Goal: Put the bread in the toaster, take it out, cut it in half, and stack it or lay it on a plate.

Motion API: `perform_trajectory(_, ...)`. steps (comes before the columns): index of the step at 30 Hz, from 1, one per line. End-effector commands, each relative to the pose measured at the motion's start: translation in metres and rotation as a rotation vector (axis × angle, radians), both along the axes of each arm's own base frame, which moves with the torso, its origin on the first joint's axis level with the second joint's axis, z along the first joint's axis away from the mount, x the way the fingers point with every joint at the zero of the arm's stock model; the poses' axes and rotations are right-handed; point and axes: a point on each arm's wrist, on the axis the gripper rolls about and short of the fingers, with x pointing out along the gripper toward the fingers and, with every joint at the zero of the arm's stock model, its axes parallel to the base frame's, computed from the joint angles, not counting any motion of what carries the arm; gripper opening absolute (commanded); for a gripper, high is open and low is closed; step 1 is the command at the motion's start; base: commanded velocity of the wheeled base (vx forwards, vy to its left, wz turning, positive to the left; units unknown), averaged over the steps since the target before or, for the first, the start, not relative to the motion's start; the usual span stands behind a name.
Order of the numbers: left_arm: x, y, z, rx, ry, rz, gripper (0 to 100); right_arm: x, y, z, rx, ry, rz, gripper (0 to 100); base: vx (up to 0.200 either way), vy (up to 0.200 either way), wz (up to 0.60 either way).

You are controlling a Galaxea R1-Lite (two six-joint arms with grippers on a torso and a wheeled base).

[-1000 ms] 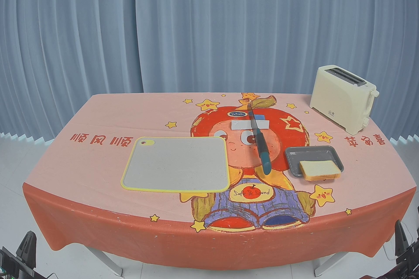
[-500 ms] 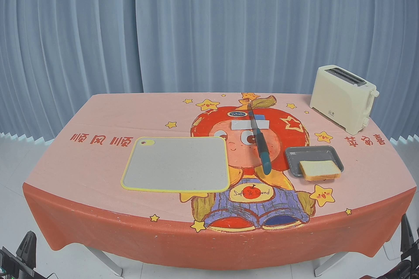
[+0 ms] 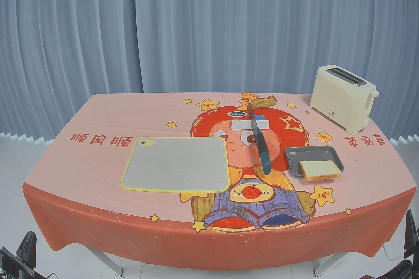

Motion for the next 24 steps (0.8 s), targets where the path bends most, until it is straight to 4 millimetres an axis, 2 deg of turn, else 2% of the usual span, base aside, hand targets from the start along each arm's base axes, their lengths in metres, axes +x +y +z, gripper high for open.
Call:
perform_trajectory(1,0.000,0.000,-0.005,0.000,0.000,0.001,0,0.000,0.001,-0.005,-0.001,0.004,0.048,100,0.000,0.000,0.00)
perform_trajectory(8,0.000,0.000,-0.005,0.000,0.000,0.001,0,0.000,0.002,-0.005,0.027,0.006,0.098,100,0.000,0.000,0.00)
perform_trajectory(17,0.000,0.000,-0.005,0.000,0.000,0.001,0,0.009,0.003,0.011,0.128,0.097,0.165,100,0.000,0.000,0.00)
perform_trajectory(24,0.000,0.000,-0.005,0.000,0.002,0.001,0,0.019,0.004,0.012,0.154,0.187,0.171,100,0.000,0.000,0.00)
